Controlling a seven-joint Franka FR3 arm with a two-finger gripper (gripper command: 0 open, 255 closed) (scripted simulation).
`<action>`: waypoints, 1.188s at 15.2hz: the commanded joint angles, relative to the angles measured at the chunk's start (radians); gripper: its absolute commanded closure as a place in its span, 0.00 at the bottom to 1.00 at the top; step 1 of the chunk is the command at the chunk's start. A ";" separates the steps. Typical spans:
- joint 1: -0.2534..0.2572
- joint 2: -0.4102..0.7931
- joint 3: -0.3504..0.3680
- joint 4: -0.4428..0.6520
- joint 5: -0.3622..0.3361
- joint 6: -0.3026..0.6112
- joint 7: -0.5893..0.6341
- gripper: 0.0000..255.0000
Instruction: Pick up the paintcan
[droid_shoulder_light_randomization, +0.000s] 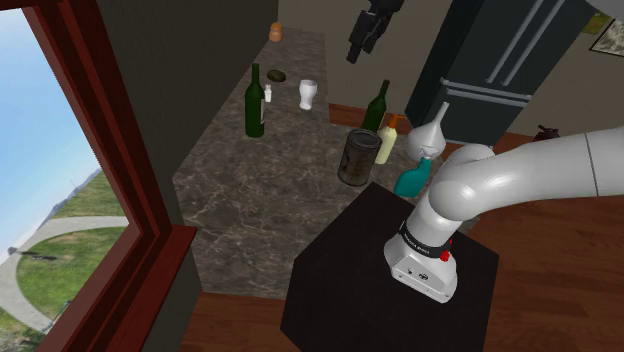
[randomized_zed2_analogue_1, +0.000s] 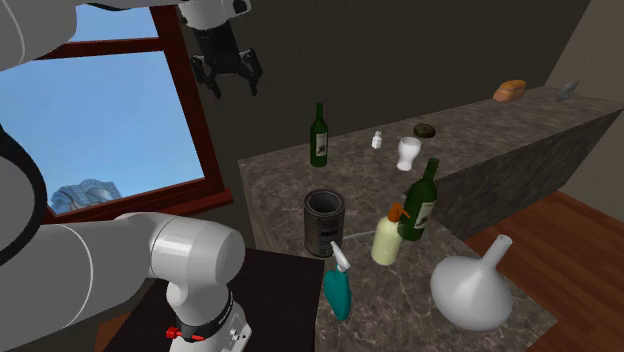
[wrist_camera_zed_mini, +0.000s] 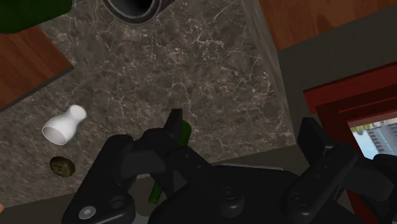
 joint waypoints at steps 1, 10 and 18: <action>0.000 0.000 0.000 0.000 0.000 0.000 0.000 0.00; -0.025 -0.081 -0.139 -0.306 -0.058 0.231 -0.141 0.00; -0.074 -0.043 -0.293 -0.505 -0.136 0.472 -0.280 0.00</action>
